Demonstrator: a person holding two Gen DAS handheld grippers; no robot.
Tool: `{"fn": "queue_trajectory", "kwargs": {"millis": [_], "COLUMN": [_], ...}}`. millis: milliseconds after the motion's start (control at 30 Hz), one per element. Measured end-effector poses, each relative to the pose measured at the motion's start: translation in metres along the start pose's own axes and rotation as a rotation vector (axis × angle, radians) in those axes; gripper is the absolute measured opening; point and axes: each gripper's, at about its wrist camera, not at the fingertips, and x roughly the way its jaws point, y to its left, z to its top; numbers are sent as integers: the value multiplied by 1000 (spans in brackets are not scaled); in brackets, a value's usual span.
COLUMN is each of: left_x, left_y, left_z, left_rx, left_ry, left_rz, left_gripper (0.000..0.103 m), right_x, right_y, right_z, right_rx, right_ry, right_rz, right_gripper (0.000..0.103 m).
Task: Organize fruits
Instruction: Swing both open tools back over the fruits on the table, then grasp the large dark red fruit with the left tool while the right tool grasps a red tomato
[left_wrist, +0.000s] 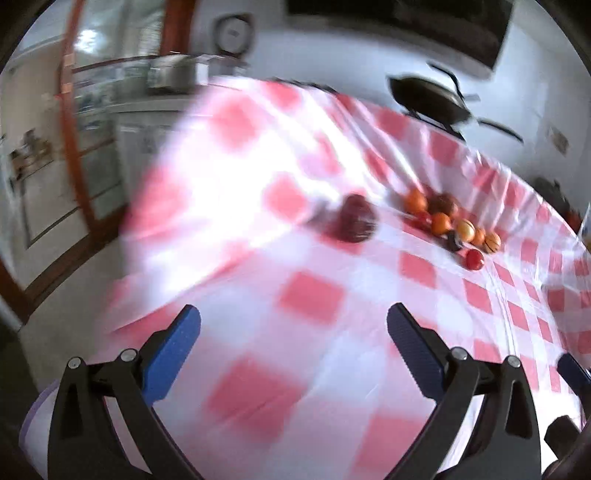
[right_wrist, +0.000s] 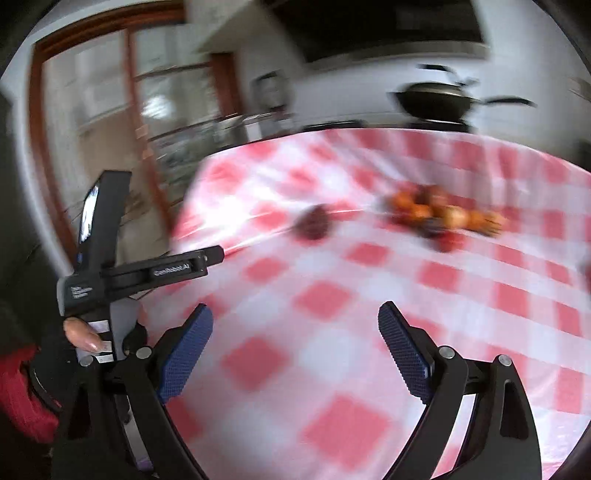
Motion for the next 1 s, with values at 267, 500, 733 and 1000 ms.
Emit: {"fn": "queue_trajectory", "kwargs": {"millis": [267, 500, 733, 1000], "left_x": [123, 180, 194, 201], "left_y": [-68, -80, -82, -79], "left_z": [50, 82, 79, 81], "left_rx": [63, 42, 81, 88], "left_ry": [56, 157, 201, 199], "left_rz": [96, 121, 75, 63], "left_gripper": [101, 98, 71, 69], "right_x": [29, 71, 147, 201], "right_y": [-146, -174, -172, -167], "right_z": [12, 34, 68, 79], "right_rx": [284, 280, 201, 102], "right_ry": [76, 129, 219, 325], "right_rz": [-99, -161, -230, -303], "right_gripper": [88, 88, 88, 61]}}
